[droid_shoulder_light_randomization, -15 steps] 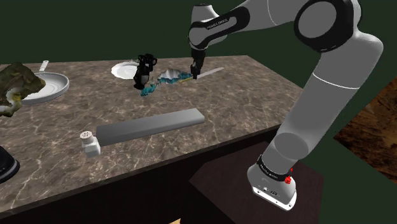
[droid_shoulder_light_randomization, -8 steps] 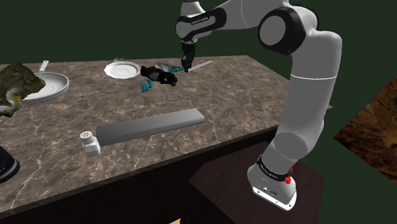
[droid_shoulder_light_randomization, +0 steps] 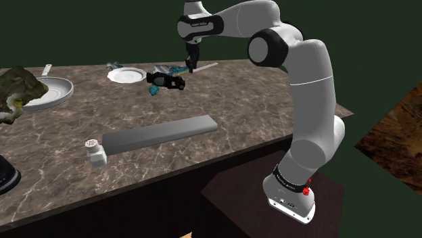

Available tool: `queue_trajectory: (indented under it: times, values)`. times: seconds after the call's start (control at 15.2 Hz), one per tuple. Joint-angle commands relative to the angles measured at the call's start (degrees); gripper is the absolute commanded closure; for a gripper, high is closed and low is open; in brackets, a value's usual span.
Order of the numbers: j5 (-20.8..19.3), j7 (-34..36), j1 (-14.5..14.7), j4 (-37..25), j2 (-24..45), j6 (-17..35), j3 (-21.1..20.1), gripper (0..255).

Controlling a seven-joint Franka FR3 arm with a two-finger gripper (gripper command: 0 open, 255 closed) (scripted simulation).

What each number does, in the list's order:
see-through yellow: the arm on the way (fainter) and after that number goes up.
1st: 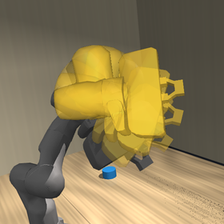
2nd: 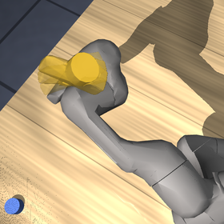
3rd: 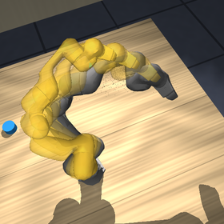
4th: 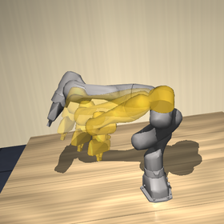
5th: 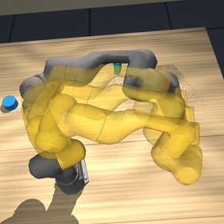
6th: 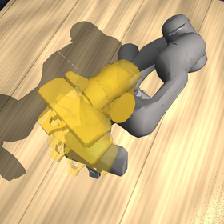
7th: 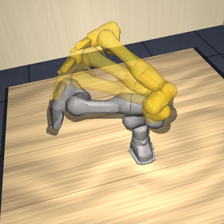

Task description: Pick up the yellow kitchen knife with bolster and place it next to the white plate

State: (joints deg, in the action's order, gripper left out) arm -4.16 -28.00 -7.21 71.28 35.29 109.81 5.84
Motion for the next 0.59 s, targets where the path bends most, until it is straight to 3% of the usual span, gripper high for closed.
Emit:
queue_trajectory:
  times: [0.0, 0.53]
  values:
    - [0.1, 0.1, 0.0, 0.1, 0.9, 1.1, -0.1, 255]
    - [0.0, 0.6, 0.0, 4.0, 2.3, 6.3, -0.1, 255]
